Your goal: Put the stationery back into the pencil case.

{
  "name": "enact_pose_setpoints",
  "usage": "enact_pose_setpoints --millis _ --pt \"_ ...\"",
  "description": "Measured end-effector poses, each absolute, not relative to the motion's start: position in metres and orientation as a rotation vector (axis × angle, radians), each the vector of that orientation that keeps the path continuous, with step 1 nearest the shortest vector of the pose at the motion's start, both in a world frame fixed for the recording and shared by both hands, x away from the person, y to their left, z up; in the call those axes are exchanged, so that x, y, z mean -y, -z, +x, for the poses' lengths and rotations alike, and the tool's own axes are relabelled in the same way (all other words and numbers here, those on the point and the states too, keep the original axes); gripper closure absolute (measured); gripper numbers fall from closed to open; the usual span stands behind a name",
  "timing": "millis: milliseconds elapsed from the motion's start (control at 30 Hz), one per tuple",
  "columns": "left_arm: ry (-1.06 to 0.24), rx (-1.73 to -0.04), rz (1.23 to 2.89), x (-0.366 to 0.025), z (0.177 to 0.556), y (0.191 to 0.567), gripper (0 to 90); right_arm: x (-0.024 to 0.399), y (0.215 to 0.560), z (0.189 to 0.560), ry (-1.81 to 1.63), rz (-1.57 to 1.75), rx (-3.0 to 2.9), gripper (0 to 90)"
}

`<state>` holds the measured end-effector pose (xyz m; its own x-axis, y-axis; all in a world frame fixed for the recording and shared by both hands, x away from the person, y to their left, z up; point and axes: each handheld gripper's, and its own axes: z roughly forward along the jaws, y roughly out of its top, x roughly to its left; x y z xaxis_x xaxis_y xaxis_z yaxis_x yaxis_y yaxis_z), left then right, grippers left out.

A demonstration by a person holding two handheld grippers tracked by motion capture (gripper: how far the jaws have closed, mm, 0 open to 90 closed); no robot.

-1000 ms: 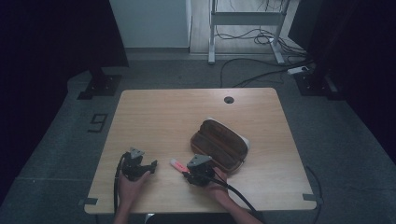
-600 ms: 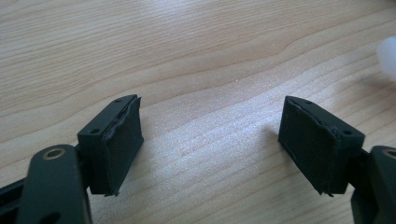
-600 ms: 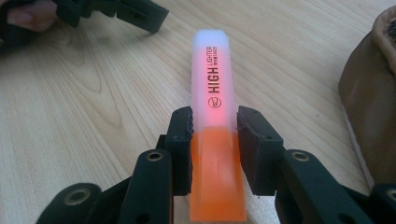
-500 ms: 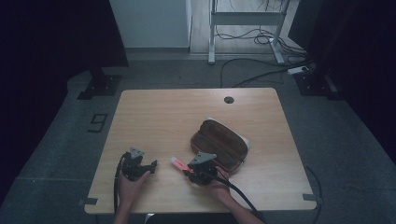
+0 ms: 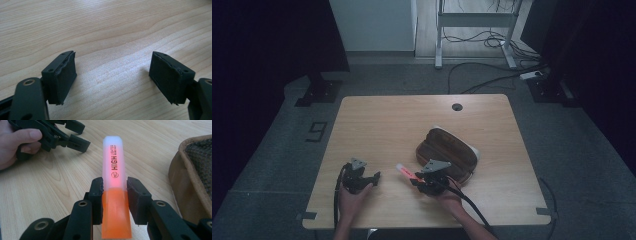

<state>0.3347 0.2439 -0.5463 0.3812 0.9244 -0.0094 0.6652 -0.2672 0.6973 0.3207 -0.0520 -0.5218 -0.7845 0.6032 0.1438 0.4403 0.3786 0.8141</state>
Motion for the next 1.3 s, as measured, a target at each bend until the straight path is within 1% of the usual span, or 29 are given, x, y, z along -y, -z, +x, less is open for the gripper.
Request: enact_pose_setpoints --millis 700,1300 --pt "-0.542 -1.362 2.026 -0.244 0.335 0.546 21.4 0.068 0.506 0.321 -1.419 0.943 -2.406 65.7" --pt "-0.542 -1.362 2.026 -0.244 0.335 0.546 21.4 0.091 0.491 0.324 -1.447 0.937 -2.338 65.7"
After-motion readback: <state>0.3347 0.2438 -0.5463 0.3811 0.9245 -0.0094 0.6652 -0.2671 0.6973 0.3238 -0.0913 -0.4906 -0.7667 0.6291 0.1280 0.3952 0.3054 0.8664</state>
